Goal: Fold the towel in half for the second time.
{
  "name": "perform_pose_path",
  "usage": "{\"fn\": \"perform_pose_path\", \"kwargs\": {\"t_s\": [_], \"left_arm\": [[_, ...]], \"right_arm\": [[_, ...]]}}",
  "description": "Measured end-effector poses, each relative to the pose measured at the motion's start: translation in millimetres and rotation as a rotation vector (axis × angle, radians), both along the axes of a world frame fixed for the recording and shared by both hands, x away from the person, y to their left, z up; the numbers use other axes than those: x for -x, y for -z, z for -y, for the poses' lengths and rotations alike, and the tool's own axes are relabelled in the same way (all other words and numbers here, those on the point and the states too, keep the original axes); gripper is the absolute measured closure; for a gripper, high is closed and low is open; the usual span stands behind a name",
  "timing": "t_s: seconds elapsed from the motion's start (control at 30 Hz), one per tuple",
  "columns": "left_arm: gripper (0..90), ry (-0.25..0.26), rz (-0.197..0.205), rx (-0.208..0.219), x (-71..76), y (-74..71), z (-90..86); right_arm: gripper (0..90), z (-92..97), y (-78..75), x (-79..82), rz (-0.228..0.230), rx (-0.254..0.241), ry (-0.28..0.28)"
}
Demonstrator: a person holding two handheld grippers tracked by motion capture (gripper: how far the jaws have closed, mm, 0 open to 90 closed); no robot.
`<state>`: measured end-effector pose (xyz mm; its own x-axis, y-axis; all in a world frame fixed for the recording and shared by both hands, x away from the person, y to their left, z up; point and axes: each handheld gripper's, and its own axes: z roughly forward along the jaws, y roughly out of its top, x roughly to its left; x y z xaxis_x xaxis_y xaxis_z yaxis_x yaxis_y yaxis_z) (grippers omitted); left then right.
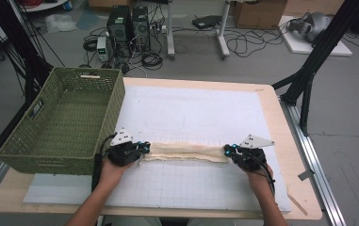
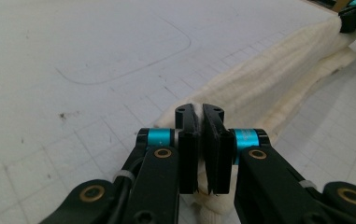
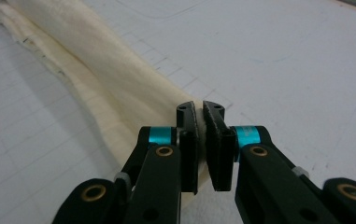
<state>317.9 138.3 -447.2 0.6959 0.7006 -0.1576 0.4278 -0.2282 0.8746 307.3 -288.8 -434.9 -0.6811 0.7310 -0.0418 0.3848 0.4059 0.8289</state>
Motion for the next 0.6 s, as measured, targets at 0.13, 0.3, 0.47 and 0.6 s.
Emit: {"fn": "perform_pose_path", "kwargs": {"t_s": [0.13, 0.3, 0.47, 0.6], "left_arm": [[62.2, -0.038, -0.027, 0.019, 2.9, -5.6, -0.3], [48.3, -0.07, 0.054, 0.122, 3.8, -28.1, -5.7], [48.5, -0.082, 0.084, 0.194, -2.9, -47.4, -7.8], [51.9, -0.04, 0.074, 0.173, -5.5, -46.9, 2.1]], "right_arm": [[84.3, -1.1, 2.1, 7.1, -0.011, 0.015, -0.027], [84.2, -1.3, 1.9, 12.6, -0.009, 0.025, -0.04], [84.2, -4.4, 1.9, 16.9, -0.002, 0.057, -0.064], [82.5, -4.7, 1.9, 18.1, 0.003, 0.067, -0.064]]}}
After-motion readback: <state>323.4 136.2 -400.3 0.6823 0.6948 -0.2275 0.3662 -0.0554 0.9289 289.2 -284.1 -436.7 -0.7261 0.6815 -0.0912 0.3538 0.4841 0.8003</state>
